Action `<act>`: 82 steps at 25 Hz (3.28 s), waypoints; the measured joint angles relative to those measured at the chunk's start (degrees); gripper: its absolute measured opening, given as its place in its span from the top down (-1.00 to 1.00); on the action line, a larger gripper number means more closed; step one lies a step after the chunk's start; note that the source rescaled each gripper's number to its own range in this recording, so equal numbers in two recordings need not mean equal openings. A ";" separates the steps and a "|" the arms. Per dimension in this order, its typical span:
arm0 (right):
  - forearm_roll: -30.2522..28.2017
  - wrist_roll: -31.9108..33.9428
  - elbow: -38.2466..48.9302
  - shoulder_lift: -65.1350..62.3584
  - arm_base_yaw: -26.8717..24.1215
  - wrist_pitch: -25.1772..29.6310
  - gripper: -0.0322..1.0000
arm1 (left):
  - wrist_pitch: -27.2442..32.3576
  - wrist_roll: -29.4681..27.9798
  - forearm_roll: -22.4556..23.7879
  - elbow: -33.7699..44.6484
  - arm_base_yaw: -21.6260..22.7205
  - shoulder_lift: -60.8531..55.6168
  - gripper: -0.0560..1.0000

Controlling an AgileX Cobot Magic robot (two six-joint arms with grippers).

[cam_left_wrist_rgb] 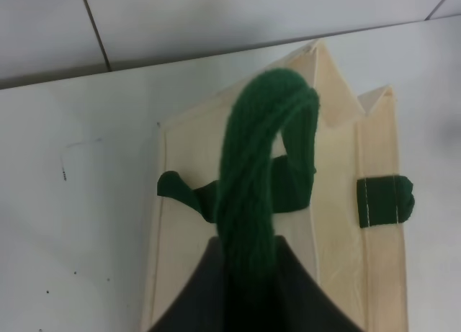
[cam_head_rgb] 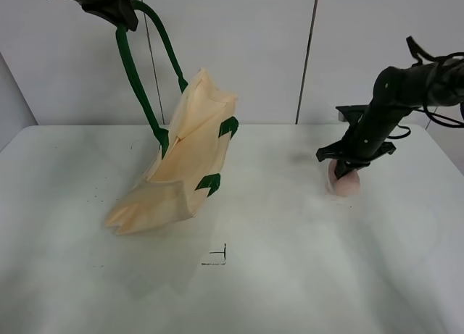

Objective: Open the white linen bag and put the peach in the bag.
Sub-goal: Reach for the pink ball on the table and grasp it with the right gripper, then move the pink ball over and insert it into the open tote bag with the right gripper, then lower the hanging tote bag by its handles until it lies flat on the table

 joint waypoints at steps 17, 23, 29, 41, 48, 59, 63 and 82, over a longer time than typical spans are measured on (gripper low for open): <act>16.23 -5.08 -27.77 -3.27 14.99 13.70 0.94 | 0.00 0.00 0.00 0.00 0.00 -0.06 0.89; 17.76 -5.62 -27.82 4.52 23.74 5.31 0.94 | 0.00 0.00 0.00 0.00 0.00 -0.06 0.89; 19.24 -6.29 -27.82 9.05 28.19 -2.37 0.94 | 0.00 0.00 0.00 0.00 0.00 -0.06 0.89; 18.89 -6.34 -27.82 11.58 28.57 -3.24 -0.90 | 0.00 0.00 0.00 0.00 0.00 -0.06 0.89; 10.92 2.55 -29.80 10.44 27.32 8.49 -1.00 | 0.00 0.00 -0.07 0.00 0.00 -0.06 0.89; -7.75 11.81 -38.64 9.37 21.66 22.97 -1.00 | 0.00 0.00 -0.02 0.00 0.00 -0.06 0.89; -9.24 11.82 -38.64 9.39 14.73 23.40 -1.00 | 0.00 0.00 -0.02 0.00 0.00 -0.06 0.89; -7.54 11.42 -35.08 7.09 -3.29 23.92 -1.00 | 0.00 0.00 -0.02 0.00 0.00 -0.06 0.89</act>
